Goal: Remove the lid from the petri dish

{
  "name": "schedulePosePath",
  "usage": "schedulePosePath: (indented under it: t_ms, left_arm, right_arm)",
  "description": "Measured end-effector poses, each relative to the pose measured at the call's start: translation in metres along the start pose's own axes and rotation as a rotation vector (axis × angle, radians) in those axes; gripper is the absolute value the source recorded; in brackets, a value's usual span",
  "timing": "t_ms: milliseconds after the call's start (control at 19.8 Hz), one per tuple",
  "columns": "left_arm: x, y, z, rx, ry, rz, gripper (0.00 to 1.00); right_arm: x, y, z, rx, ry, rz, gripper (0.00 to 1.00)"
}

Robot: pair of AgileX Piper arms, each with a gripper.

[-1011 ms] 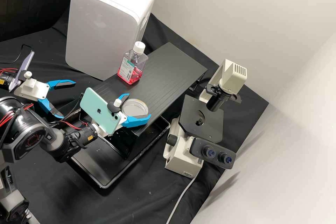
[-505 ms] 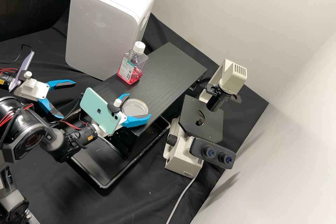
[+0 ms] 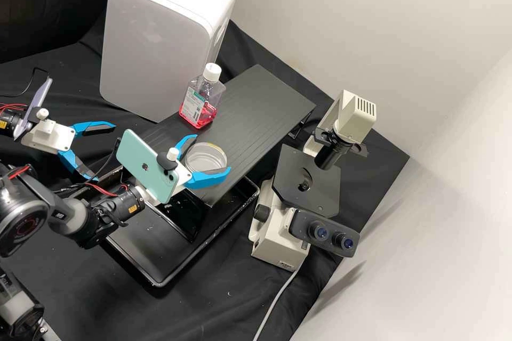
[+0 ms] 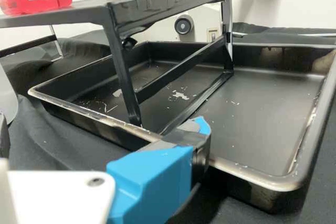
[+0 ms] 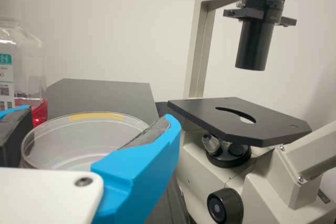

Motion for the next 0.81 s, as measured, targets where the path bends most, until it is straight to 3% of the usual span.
schedulePosePath:
  t_ms: [152,505,657,808]
  left_arm:
    - [0.000,0.0000,0.000,0.000,0.000,0.000,1.00]
    - [0.000,0.0000,0.000,0.000,0.000,0.000,1.00]
    - [0.000,0.0000,0.000,0.000,0.000,0.000,1.00]
    - [0.000,0.0000,0.000,0.000,0.000,0.000,1.00]
  right_arm:
    - [-0.002,0.000,-0.002,0.003,0.008,-0.001,0.00]
    - [-0.005,-0.015,-0.019,0.016,0.075,-0.062,0.00]
    - [-0.005,-0.022,-0.030,0.018,0.121,-0.089,0.00]
    - [-0.006,-0.025,-0.033,0.007,0.133,-0.100,0.00]
